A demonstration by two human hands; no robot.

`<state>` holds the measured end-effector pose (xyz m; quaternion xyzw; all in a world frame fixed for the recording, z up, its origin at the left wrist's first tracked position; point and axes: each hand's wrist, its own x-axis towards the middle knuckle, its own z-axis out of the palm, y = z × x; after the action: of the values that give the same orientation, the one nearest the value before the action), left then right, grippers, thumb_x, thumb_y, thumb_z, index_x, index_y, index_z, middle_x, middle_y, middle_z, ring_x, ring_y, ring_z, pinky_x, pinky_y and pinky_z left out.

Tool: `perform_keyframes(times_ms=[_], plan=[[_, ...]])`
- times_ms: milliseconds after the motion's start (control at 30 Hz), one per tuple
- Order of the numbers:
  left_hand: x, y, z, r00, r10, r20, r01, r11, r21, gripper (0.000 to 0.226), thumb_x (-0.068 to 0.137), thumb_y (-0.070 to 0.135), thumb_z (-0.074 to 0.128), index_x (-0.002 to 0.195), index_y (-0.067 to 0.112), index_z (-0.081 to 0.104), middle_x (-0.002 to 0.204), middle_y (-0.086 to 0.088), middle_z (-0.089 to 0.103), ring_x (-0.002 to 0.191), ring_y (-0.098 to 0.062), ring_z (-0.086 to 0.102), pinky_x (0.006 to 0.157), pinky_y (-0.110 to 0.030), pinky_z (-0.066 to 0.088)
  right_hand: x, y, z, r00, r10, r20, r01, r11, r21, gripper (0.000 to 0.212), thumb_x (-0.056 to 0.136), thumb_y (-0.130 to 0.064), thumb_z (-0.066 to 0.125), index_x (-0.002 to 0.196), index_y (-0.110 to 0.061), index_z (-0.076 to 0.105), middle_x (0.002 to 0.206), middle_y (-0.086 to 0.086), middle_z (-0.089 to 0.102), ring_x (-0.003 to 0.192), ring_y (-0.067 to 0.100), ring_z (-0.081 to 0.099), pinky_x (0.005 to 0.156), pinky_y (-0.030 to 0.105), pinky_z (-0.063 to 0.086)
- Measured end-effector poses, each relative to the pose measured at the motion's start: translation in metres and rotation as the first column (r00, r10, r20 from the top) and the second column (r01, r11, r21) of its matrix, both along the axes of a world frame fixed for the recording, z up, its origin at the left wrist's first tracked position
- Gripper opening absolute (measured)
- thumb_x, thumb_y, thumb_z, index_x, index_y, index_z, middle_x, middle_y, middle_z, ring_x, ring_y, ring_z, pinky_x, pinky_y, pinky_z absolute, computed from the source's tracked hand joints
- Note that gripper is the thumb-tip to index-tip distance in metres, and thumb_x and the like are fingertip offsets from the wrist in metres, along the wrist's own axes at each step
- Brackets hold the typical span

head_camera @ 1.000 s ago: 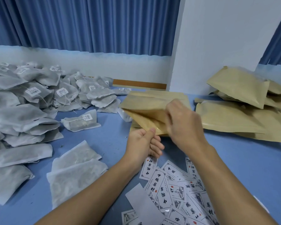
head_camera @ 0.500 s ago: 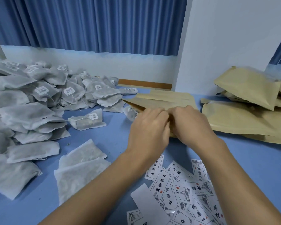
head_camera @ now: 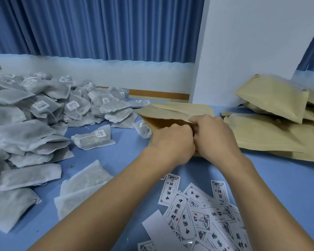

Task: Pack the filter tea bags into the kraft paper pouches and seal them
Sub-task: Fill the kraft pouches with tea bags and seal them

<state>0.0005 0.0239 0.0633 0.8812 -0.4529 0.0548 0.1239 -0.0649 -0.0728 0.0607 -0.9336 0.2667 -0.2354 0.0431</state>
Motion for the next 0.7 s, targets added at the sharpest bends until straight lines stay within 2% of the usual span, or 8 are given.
perform_keyframes(times_ms=[100, 167, 233, 300, 400, 467, 567, 700], plan=[[0.030, -0.027, -0.002, 0.988, -0.079, -0.136, 0.085, 0.996, 0.039, 0.017, 0.097, 0.028, 0.053, 0.110, 0.020, 0.060, 0.107, -0.002, 0.061, 0.097, -0.022, 0.057, 0.082, -0.035, 0.043, 0.001, 0.002, -0.001, 0.993, -0.034, 0.117, 0.041, 0.998, -0.054, 0.034, 0.082, -0.008, 0.047, 0.106, -0.026, 0.065, 0.090, 0.013, 0.068, 0.079, 0.040, 0.056, 0.061, 0.035, 0.036], [0.046, -0.035, -0.003, 0.916, -0.198, -0.349, 0.141, 0.973, -0.183, 0.023, 0.105, 0.026, 0.042, 0.122, 0.023, 0.058, 0.127, 0.000, 0.057, 0.111, -0.012, 0.046, 0.099, -0.031, 0.036, 0.000, 0.008, -0.001, 0.922, -0.094, 0.375, 0.123, 0.991, -0.054, 0.039, 0.088, -0.010, 0.050, 0.117, -0.030, 0.065, 0.088, 0.014, 0.070, 0.079, 0.041, 0.060, 0.062, 0.035, 0.036], [0.051, -0.038, -0.007, 0.831, -0.323, -0.454, 0.174, 0.924, -0.340, 0.037, 0.109, 0.024, 0.036, 0.144, 0.022, 0.045, 0.154, -0.006, 0.042, 0.127, -0.011, 0.039, 0.105, -0.007, 0.019, 0.001, 0.015, -0.003, 0.868, -0.129, 0.480, 0.176, 0.983, -0.055, 0.042, 0.090, -0.012, 0.051, 0.124, -0.034, 0.061, 0.085, 0.012, 0.070, 0.071, 0.038, 0.052, 0.061, 0.035, 0.032], [0.054, -0.044, -0.014, 0.846, -0.359, -0.394, 0.254, 0.921, -0.295, 0.041, 0.108, 0.017, 0.036, 0.148, 0.009, 0.042, 0.157, -0.012, 0.039, 0.140, -0.022, 0.037, 0.089, 0.005, 0.013, 0.001, 0.015, -0.004, 0.923, -0.104, 0.369, 0.139, 0.988, -0.069, 0.060, 0.084, -0.010, 0.049, 0.135, -0.043, 0.047, 0.098, 0.003, 0.067, 0.075, 0.033, 0.044, 0.063, 0.036, 0.033], [0.050, -0.040, -0.022, 0.927, -0.340, -0.160, 0.318, 0.937, -0.146, 0.029, 0.104, 0.024, 0.037, 0.130, 0.023, 0.052, 0.142, -0.007, 0.054, 0.131, -0.025, 0.047, 0.103, -0.021, 0.026, -0.001, 0.003, -0.001, 0.967, 0.012, 0.255, -0.055, 0.985, 0.161, 0.079, 0.082, -0.006, 0.041, 0.147, -0.049, 0.035, 0.135, -0.009, 0.060, 0.110, 0.031, 0.055, 0.082, 0.038, 0.043], [0.043, -0.030, -0.027, 0.937, -0.347, 0.042, 0.350, 0.931, -0.108, 0.020, 0.101, 0.030, 0.040, 0.113, 0.023, 0.054, 0.126, -0.008, 0.062, 0.115, -0.028, 0.056, 0.095, -0.034, 0.039, 0.000, -0.004, -0.005, 0.949, -0.022, 0.316, -0.066, 0.962, 0.266, 0.075, 0.084, -0.001, 0.037, 0.145, -0.043, 0.046, 0.138, -0.008, 0.060, 0.120, 0.025, 0.055, 0.095, 0.030, 0.042], [0.014, -0.003, -0.044, 0.927, -0.335, 0.169, 0.367, 0.903, -0.224, 0.014, 0.093, 0.022, 0.048, 0.096, 0.014, 0.060, 0.096, -0.009, 0.067, 0.088, -0.034, 0.063, 0.065, -0.038, 0.044, 0.003, -0.005, -0.013, 0.940, -0.113, 0.323, 0.047, 0.977, 0.206, 0.068, 0.082, 0.002, 0.038, 0.133, -0.036, 0.060, 0.144, -0.006, 0.055, 0.123, 0.028, 0.053, 0.095, 0.034, 0.044], [-0.018, 0.040, -0.081, 0.943, -0.268, 0.196, 0.327, 0.854, -0.405, 0.019, 0.094, 0.024, 0.052, 0.090, 0.012, 0.067, 0.083, 0.000, 0.063, 0.078, -0.024, 0.060, 0.062, -0.039, 0.047, 0.004, -0.011, -0.016, 0.953, -0.192, 0.235, 0.159, 0.976, 0.151, 0.071, 0.081, 0.006, 0.037, 0.129, -0.040, 0.059, 0.144, -0.008, 0.054, 0.108, 0.032, 0.055, 0.079, 0.036, 0.041]])
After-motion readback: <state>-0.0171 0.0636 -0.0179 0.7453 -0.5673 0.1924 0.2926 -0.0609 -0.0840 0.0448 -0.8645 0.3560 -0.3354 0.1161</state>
